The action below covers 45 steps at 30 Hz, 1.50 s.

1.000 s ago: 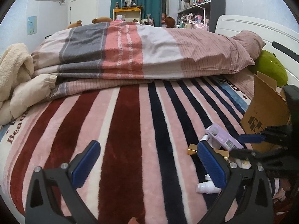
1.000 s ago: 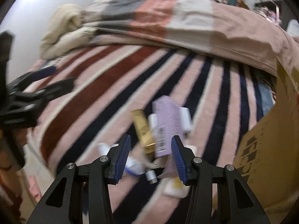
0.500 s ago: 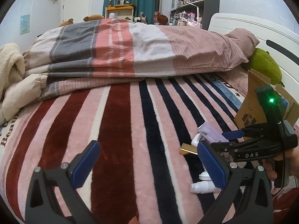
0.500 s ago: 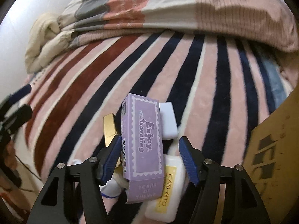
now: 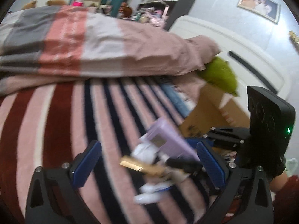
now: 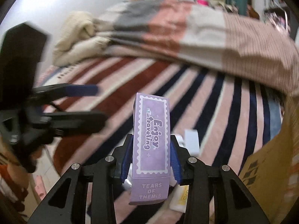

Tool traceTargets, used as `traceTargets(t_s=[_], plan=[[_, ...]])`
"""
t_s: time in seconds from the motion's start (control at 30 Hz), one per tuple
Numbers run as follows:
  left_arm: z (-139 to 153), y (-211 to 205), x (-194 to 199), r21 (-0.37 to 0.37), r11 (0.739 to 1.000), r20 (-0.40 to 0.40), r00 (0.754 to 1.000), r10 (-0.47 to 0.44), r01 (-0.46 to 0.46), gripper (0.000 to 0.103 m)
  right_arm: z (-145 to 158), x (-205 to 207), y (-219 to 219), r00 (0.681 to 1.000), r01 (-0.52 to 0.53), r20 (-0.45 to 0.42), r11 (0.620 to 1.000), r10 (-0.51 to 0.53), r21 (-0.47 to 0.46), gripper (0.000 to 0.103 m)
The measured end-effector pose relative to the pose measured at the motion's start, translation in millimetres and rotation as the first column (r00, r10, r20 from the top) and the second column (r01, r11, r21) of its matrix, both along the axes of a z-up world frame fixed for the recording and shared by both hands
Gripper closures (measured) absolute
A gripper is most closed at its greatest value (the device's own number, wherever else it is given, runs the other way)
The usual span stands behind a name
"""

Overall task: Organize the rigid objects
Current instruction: 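Carry the lavender box into the cardboard box and open the right gripper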

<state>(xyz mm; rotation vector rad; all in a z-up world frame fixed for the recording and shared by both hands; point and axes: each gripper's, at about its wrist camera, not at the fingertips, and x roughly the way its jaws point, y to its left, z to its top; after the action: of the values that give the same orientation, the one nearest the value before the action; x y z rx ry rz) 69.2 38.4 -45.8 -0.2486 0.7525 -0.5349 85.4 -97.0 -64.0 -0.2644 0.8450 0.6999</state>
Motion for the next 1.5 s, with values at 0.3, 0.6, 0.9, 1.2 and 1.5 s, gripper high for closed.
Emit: traceTargets(t_s=[0.3, 0.6, 0.9, 1.2, 1.5], plan=[[70.9, -63.7, 31.1, -0.035, 0.980, 0.061, 0.980, -0.192, 0.194, 0.054, 73.7, -3.7, -27.1, 0.991, 0.026, 0.129, 1.000, -0.027, 0.004, 0.070], [87.9, -163.9, 76.3, -0.003, 0.937, -0.002, 0.937, -0.350, 0.350, 0.056, 96.6, 16.5, -116.7, 0.971, 0.210, 0.116, 0.978, -0.209, 0.003, 0.070], [57.6, -235.8, 99.6, 0.106, 0.908, -0.180, 0.906, -0.383, 0.405, 0.029, 71.4, 36.7, -179.6, 0.933, 0.353, -0.039, 0.930, -0.359, -0.105, 0.067], [77.0, -192.4, 75.5, 0.160, 0.943, -0.081, 0.956, -0.281, 0.291, 0.023, 72.6, 29.1, -165.4, 0.943, 0.330, -0.011, 0.938, -0.333, -0.105, 0.044], [71.7, -87.2, 39.6, 0.212, 0.975, -0.004, 0.997, -0.072, 0.071, 0.022, 82.1, -15.6, -81.4, 0.997, 0.081, 0.007, 0.996, -0.082, 0.043, 0.044]])
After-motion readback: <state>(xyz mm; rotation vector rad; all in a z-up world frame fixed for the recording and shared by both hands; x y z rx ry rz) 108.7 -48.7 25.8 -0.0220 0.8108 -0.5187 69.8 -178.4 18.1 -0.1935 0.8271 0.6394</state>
